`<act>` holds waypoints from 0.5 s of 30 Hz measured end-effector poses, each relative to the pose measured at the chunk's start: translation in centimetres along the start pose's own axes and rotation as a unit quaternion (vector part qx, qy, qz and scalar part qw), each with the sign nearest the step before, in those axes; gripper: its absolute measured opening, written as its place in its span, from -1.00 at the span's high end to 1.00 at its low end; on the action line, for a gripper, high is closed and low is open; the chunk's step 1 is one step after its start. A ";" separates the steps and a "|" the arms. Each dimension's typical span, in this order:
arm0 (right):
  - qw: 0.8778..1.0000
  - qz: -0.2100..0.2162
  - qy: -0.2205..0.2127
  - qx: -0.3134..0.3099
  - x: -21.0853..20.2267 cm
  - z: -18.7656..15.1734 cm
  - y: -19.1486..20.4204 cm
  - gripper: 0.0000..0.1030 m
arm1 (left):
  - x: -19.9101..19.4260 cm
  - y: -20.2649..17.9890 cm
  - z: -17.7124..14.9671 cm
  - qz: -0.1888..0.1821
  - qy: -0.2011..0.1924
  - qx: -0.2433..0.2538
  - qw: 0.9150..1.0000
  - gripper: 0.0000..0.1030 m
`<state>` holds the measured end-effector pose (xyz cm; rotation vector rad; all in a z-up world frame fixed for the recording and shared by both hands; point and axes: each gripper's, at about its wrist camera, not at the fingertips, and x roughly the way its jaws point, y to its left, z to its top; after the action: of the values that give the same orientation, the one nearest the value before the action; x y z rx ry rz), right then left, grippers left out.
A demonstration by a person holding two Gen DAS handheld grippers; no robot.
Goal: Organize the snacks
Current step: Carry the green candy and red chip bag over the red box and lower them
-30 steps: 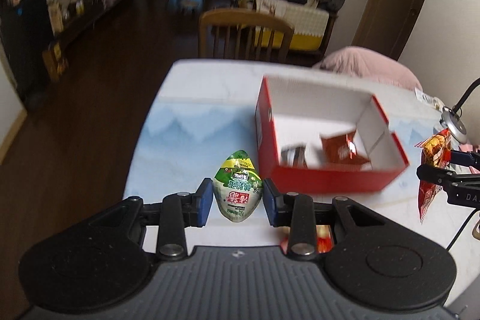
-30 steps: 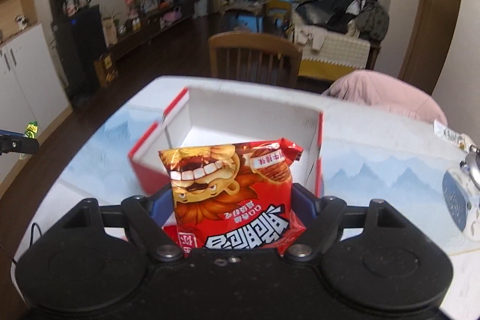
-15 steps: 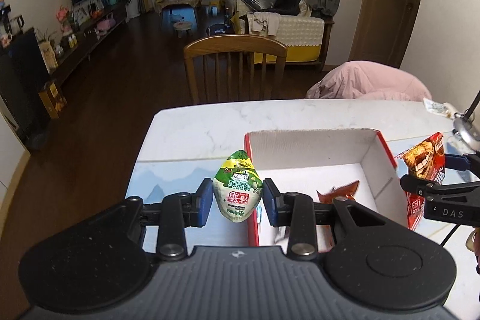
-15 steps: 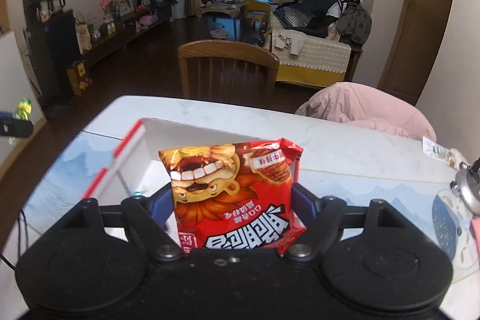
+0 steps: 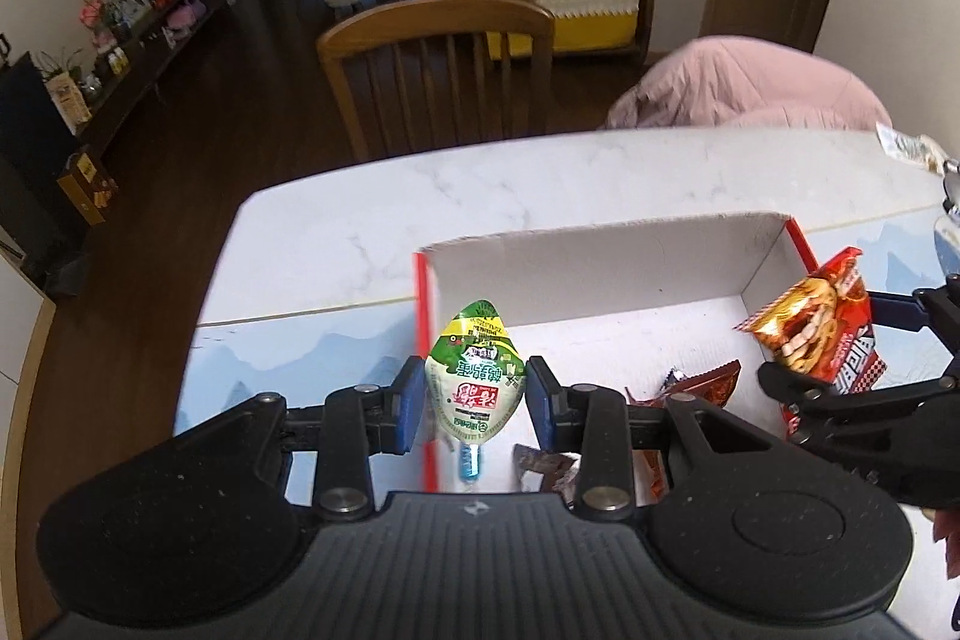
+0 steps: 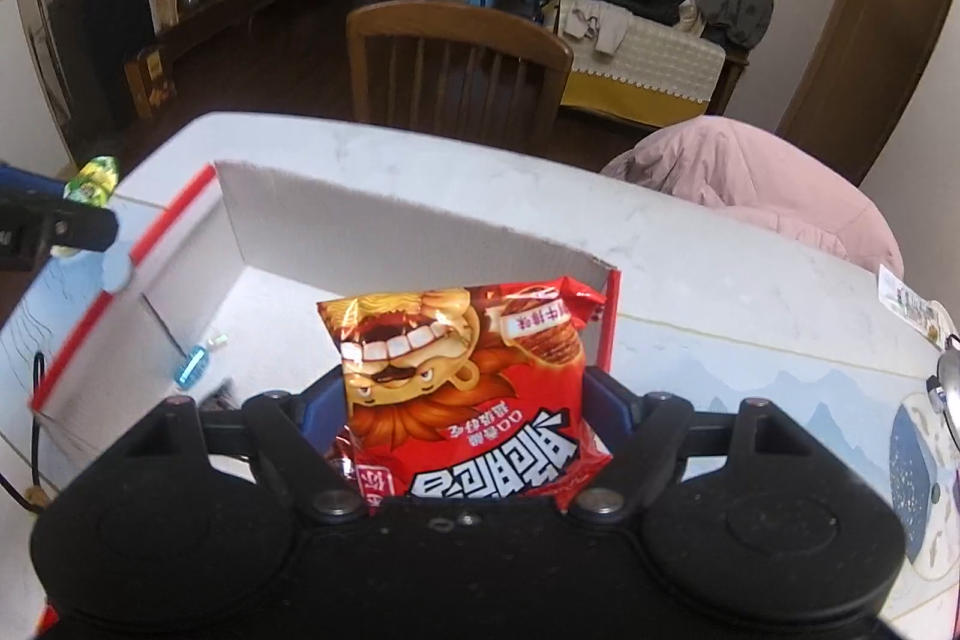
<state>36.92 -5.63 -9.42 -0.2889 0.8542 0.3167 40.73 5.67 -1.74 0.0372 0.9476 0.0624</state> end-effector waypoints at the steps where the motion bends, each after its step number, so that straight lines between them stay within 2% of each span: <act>1: 1.000 0.003 0.002 0.000 0.3 0.0 0.0 -0.55 | 0.5 -0.3 0.1 -0.002 0.003 0.003 1.000 0.33; 4: 1.000 0.011 0.007 -0.003 1.0 0.1 0.0 -0.55 | 1.9 -1.5 0.2 -0.007 0.009 0.016 1.000 0.33; 10: 0.998 0.007 0.013 -0.053 2.3 -0.2 1.1 -0.54 | 4.7 -3.1 0.1 -0.005 0.035 0.032 0.999 0.33; 15: 0.996 0.007 0.008 -0.091 3.1 0.3 2.3 -0.54 | 7.0 -3.4 0.2 -0.010 0.062 0.023 0.998 0.33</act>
<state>38.09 -2.94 -11.90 -0.4555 0.8446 0.4074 45.06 2.75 -7.51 0.0672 1.0738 0.0233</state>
